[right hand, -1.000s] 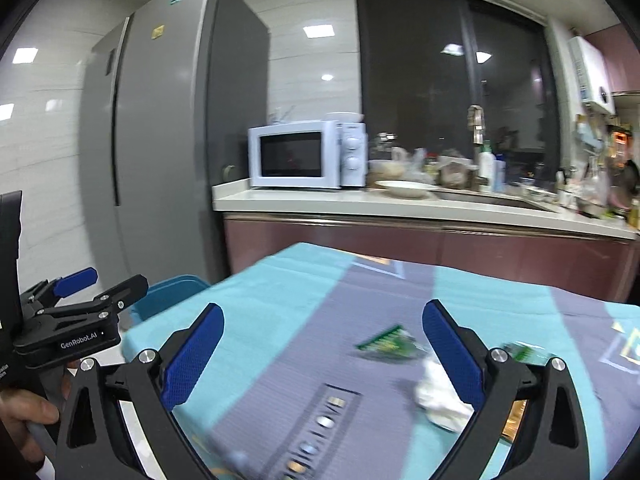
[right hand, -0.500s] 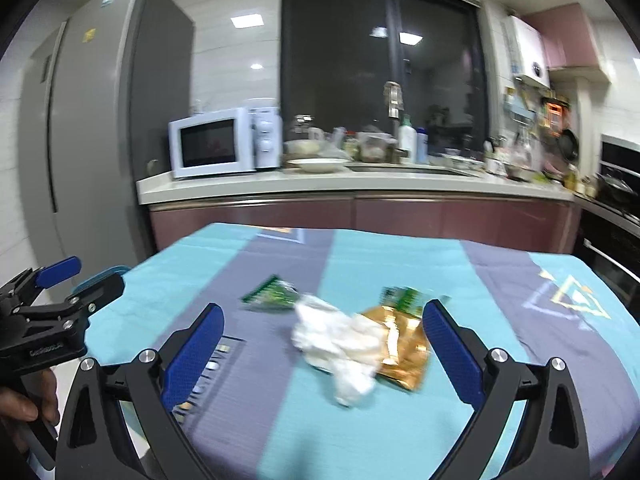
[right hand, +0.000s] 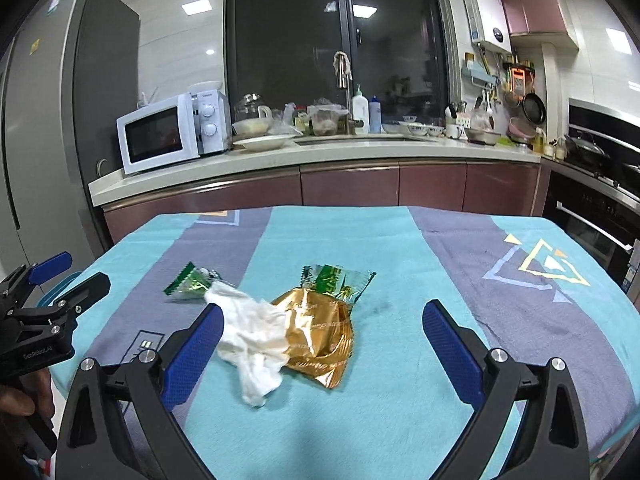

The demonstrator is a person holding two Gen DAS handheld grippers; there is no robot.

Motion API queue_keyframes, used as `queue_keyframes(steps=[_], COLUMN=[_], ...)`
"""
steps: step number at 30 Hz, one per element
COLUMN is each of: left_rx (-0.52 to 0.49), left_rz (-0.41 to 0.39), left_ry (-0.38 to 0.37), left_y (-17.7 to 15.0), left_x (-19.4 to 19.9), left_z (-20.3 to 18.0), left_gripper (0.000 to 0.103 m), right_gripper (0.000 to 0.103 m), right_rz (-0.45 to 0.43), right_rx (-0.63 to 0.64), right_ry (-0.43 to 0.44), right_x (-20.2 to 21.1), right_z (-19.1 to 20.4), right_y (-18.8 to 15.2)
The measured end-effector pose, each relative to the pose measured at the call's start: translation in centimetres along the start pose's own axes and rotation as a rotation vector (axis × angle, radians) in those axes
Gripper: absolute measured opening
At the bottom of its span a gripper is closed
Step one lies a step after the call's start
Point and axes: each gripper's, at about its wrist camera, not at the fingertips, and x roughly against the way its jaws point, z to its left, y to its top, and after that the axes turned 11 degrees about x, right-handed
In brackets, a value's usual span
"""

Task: Collect trash
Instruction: 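Grasp a green wrapper with the right gripper while the left gripper grasps another green wrapper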

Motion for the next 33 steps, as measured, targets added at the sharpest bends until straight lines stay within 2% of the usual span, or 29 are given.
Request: queue_keyframes(steps=[5, 8, 11, 19, 22, 26, 29, 30, 31, 33], left_rx=[0.001, -0.007, -0.006, 0.136, 0.128, 0.136, 0.131, 0.130, 0.127, 0.123], left_rz=[0.072, 0.108, 0.166, 0.393, 0.415, 0.476, 0.481, 0.481, 0.478, 0.475], left_ry=[-0.035, -0.037, -0.027, -0.066, -0.068, -0.073, -0.074, -0.072, -0.066, -0.074], left_y=[0.8, 1.1, 1.2, 1.4, 1.4, 1.1, 1.2, 1.2, 1.2, 1.2], left_x=[-4.1, -6.3, -8.7, -15.2, -16.9, -19.0, -19.6, -19.4, -19.2, -19.2], left_z=[-0.8, -1.1, -1.4, -0.3, -0.7, -0.8, -1.1, -1.2, -1.3, -1.4], left_gripper=[0.097, 0.097, 0.097, 0.095, 0.090, 0.078, 0.072, 0.065, 0.062, 0.037], right_gripper=[0.096, 0.096, 0.096, 0.096, 0.096, 0.096, 0.088, 0.083, 0.073, 0.065], right_rz=[0.030, 0.062, 0.090, 0.188, 0.218, 0.239, 0.269, 0.278, 0.292, 0.299], right_rx=[-0.040, -0.084, -0.097, -0.110, -0.133, -0.167, -0.189, -0.193, -0.194, -0.198], right_ry=[0.022, 0.061, 0.064, 0.113, 0.142, 0.167, 0.197, 0.203, 0.216, 0.232], right_x=[-2.2, -4.0, -5.4, -9.3, -10.4, -11.5, -12.6, -12.9, -13.2, -13.4], right_z=[-1.3, -2.5, -3.1, -3.6, -3.8, -4.4, -4.7, -4.8, -4.8, -4.8], right_y=[0.7, 1.1, 1.5, 1.8, 1.9, 2.2, 2.2, 2.2, 2.1, 1.8])
